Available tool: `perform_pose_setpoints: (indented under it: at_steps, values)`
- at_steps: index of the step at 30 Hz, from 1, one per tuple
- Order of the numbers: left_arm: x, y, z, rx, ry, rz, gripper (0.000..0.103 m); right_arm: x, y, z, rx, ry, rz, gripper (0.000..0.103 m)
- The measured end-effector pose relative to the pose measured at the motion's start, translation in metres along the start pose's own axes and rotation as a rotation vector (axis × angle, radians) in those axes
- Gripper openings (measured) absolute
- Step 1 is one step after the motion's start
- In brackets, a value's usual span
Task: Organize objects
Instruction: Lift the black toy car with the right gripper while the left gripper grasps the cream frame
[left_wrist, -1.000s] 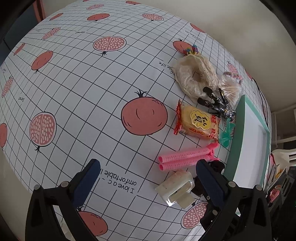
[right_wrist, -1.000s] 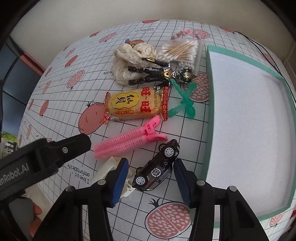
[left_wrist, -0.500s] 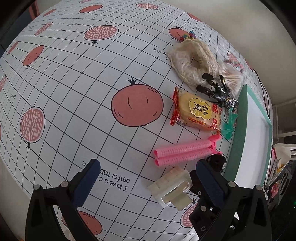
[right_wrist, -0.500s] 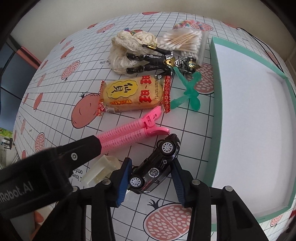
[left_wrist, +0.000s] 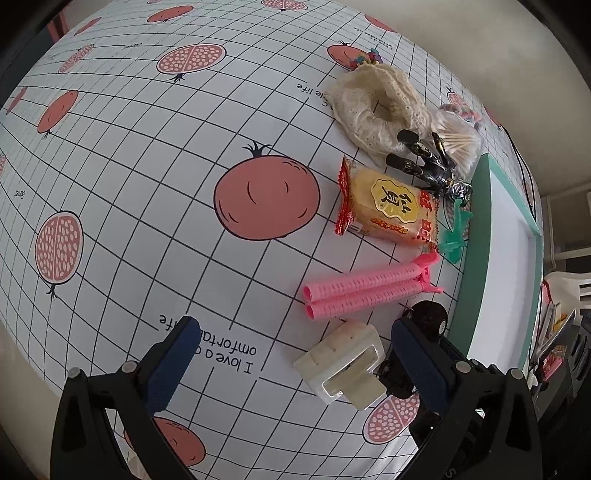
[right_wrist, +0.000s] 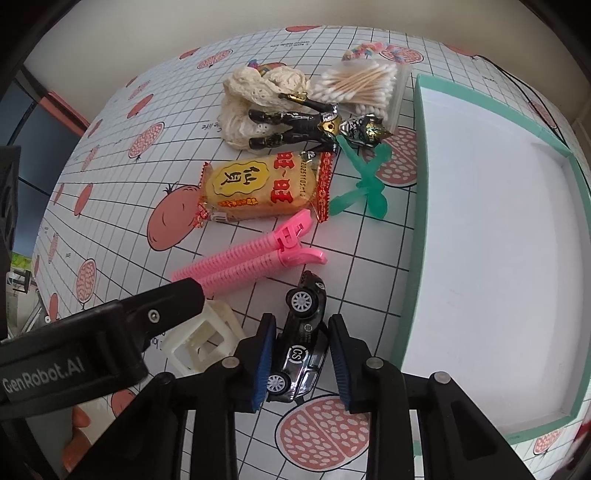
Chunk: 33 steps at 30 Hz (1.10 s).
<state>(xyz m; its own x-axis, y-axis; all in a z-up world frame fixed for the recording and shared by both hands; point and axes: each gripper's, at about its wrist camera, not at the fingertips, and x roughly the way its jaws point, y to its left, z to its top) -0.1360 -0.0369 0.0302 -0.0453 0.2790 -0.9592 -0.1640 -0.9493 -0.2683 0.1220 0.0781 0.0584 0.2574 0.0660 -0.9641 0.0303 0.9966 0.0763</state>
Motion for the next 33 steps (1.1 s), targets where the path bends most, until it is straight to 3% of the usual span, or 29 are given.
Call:
perform_pose_setpoints:
  at_steps: [10,27,33]
  values:
    - [-0.014,0.004,-0.016,0.050,-0.003,-0.030,0.103,-0.025,-0.019,-0.001,0.055,-0.050,0.003,0.031]
    - [-0.015,0.010,-0.054,0.175,0.069,-0.021,0.103,-0.060,-0.065,-0.010,0.262,-0.112,-0.037,0.031]
    - [-0.012,0.019,-0.071,0.230,0.090,0.057,0.103,-0.062,-0.069,-0.012,0.292,-0.118,-0.040,0.031]
